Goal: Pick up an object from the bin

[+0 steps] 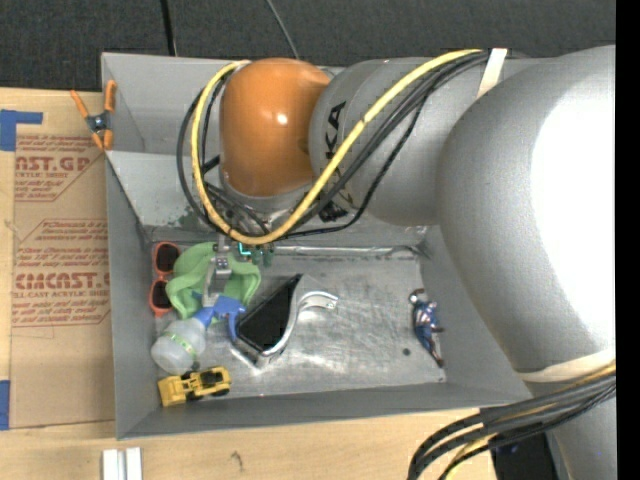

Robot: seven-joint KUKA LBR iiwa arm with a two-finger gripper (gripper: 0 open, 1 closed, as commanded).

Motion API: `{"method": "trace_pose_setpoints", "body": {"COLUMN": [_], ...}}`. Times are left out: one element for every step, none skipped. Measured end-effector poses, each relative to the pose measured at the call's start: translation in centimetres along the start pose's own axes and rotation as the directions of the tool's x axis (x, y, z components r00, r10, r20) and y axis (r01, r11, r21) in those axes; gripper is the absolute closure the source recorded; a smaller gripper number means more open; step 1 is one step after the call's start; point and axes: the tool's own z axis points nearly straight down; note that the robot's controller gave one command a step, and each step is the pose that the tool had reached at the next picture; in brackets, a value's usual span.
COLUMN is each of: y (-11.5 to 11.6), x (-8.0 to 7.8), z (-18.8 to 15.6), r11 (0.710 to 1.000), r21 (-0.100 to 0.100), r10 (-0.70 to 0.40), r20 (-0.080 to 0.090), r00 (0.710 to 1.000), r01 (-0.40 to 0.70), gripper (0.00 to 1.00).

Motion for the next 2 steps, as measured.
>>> {"method": "trace_pose_setpoints", "body": {"y": [0.0, -0.6], "x": [0.1, 0.2], "z": [0.3, 1.9], "r11": [1.000, 0.996], "r21": [0.001, 0.000], "r10": [0.001, -0.090], "r20": [-0.004, 0.003], "r00": [1.000, 0.996], "r01": [-0.001, 0.090], "gripper": [0.00, 0.00]}}
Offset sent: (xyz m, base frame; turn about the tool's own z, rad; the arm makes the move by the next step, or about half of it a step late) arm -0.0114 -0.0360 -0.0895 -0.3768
